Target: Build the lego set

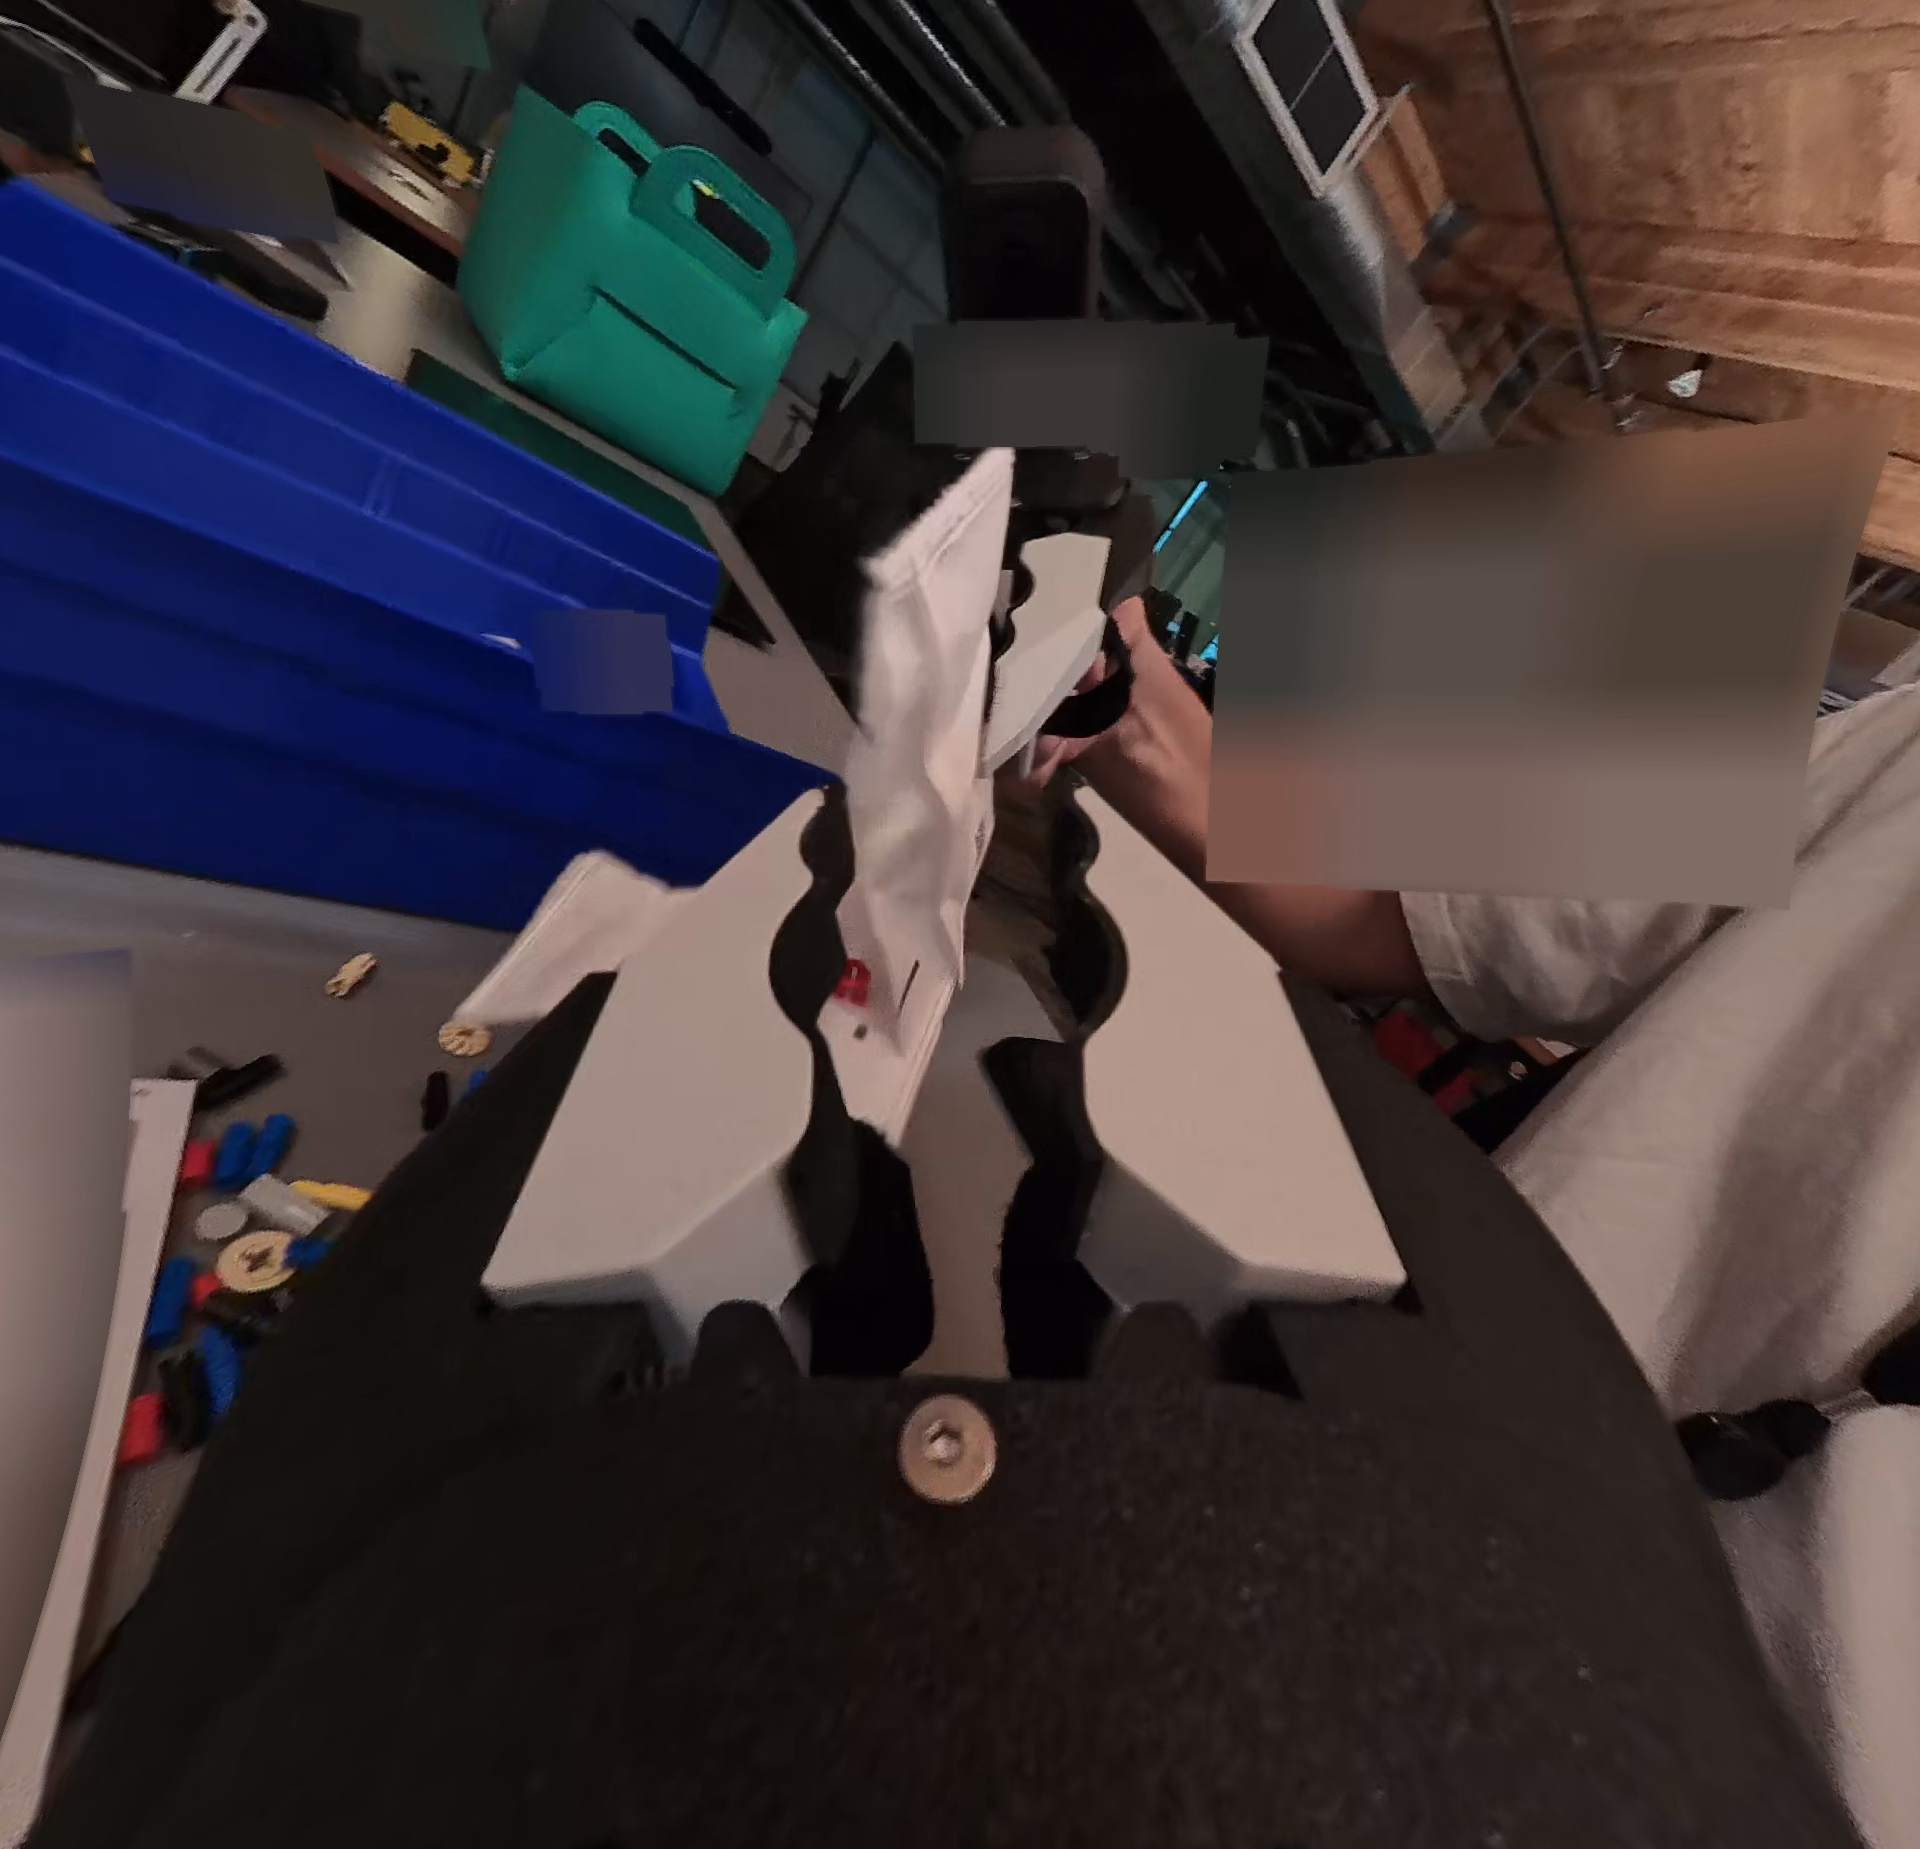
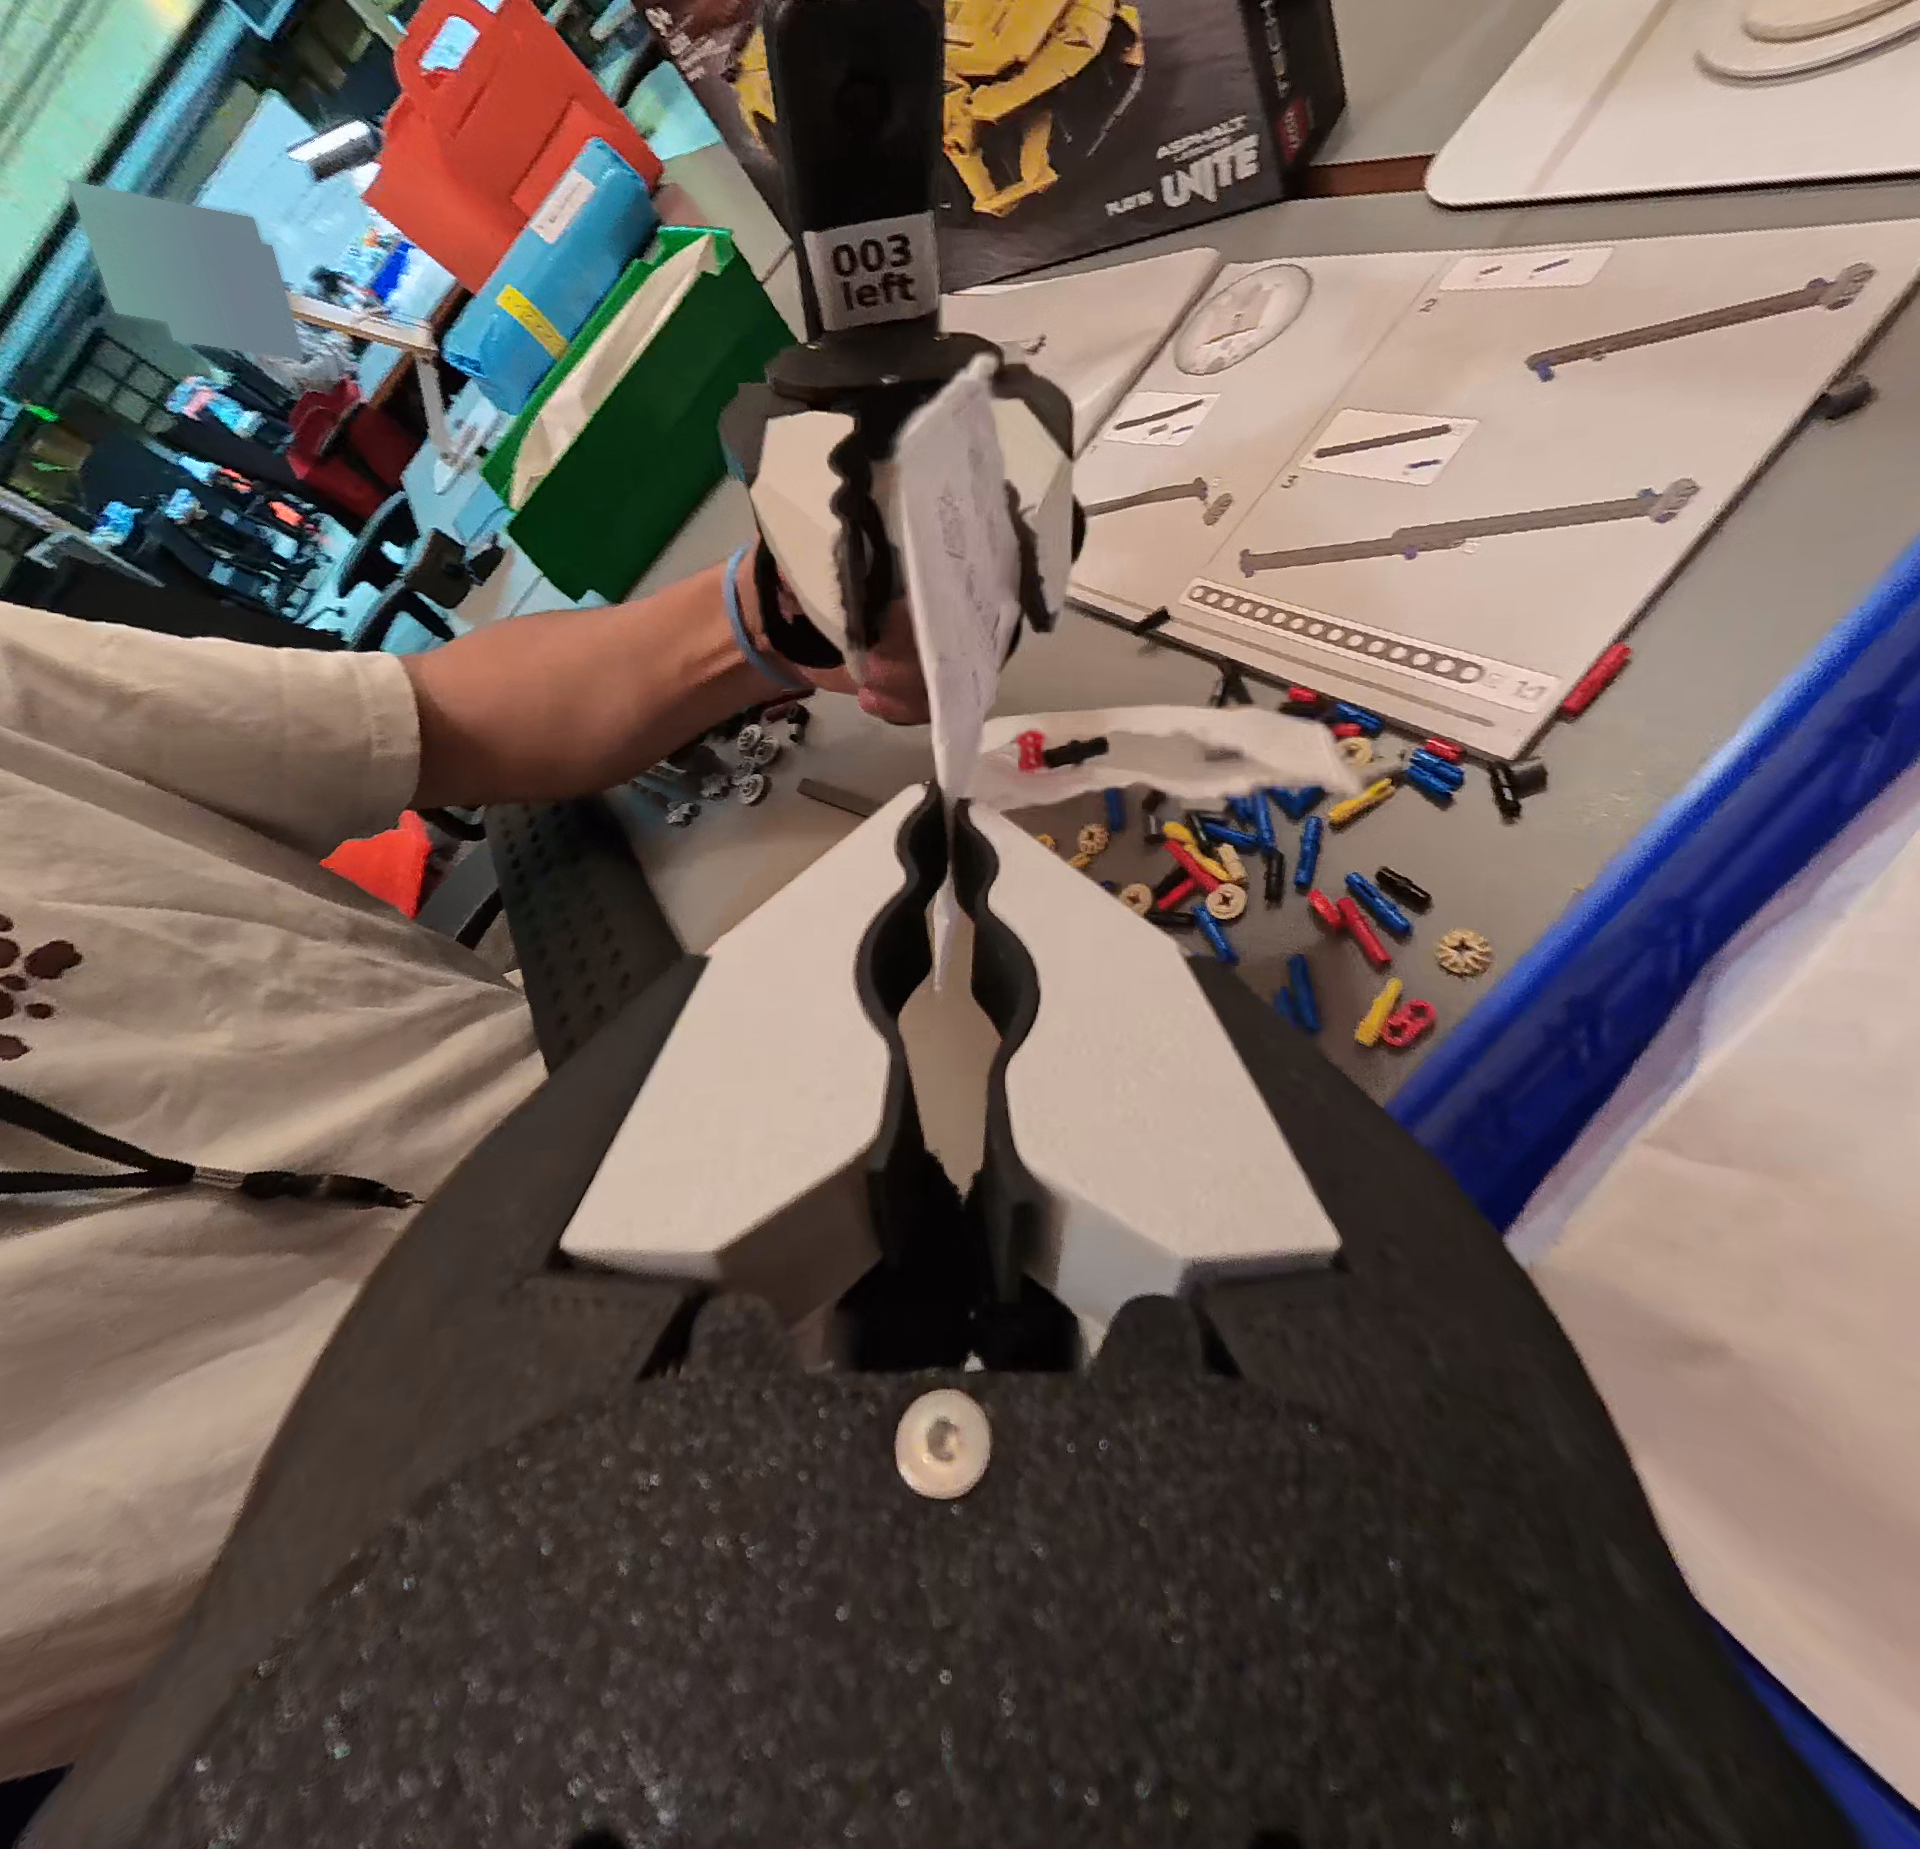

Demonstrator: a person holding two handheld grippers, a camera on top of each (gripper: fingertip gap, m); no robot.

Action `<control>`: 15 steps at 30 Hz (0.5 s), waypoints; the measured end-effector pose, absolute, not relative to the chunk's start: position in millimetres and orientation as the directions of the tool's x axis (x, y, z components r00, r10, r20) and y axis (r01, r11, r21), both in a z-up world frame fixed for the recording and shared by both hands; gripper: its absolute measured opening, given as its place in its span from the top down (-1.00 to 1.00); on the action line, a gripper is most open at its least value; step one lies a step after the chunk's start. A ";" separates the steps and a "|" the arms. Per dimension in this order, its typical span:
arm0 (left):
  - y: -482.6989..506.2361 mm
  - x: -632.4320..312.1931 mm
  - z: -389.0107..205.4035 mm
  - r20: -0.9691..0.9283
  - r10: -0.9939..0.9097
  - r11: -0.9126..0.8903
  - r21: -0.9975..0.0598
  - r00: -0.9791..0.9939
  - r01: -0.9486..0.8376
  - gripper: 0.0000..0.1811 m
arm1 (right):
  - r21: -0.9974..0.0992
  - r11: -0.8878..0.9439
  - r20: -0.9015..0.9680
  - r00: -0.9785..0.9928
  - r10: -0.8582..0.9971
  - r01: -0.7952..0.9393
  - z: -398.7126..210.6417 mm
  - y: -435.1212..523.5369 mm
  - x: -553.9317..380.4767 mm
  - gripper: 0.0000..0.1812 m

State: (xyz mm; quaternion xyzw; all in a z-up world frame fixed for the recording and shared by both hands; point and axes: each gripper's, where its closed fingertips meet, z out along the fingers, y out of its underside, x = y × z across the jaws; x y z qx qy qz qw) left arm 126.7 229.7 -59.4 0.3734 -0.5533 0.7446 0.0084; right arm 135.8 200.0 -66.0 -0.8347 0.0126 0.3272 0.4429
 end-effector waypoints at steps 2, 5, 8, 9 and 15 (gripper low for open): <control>225.3 122.6 -54.7 0.549 -0.388 -0.377 -0.828 -0.741 -0.416 0.77 | -0.731 -0.606 -0.557 0.788 0.263 -0.314 -67.4 200.4 137.6 1.00; 227.8 119.7 -51.3 0.535 -0.401 -0.372 -0.837 -0.744 -0.401 0.88 | -0.735 -0.592 -0.572 0.770 0.281 -0.330 -66.0 197.6 139.4 1.00; 231.4 121.2 -51.7 0.522 -0.433 -0.365 -0.847 -0.734 -0.387 0.95 | -0.734 -0.586 -0.576 0.771 0.270 -0.343 -68.9 196.8 143.6 1.00; 230.6 121.6 -52.3 0.524 -0.434 -0.363 -0.846 -0.733 -0.390 0.95 | -0.735 -0.586 -0.572 0.776 0.265 -0.341 -70.0 197.3 143.9 1.00; 234.2 126.4 -62.6 0.503 -0.506 -0.326 -0.864 -0.701 -0.384 0.91 | -0.749 -0.574 -0.535 0.813 0.229 -0.331 -74.7 195.7 147.4 1.00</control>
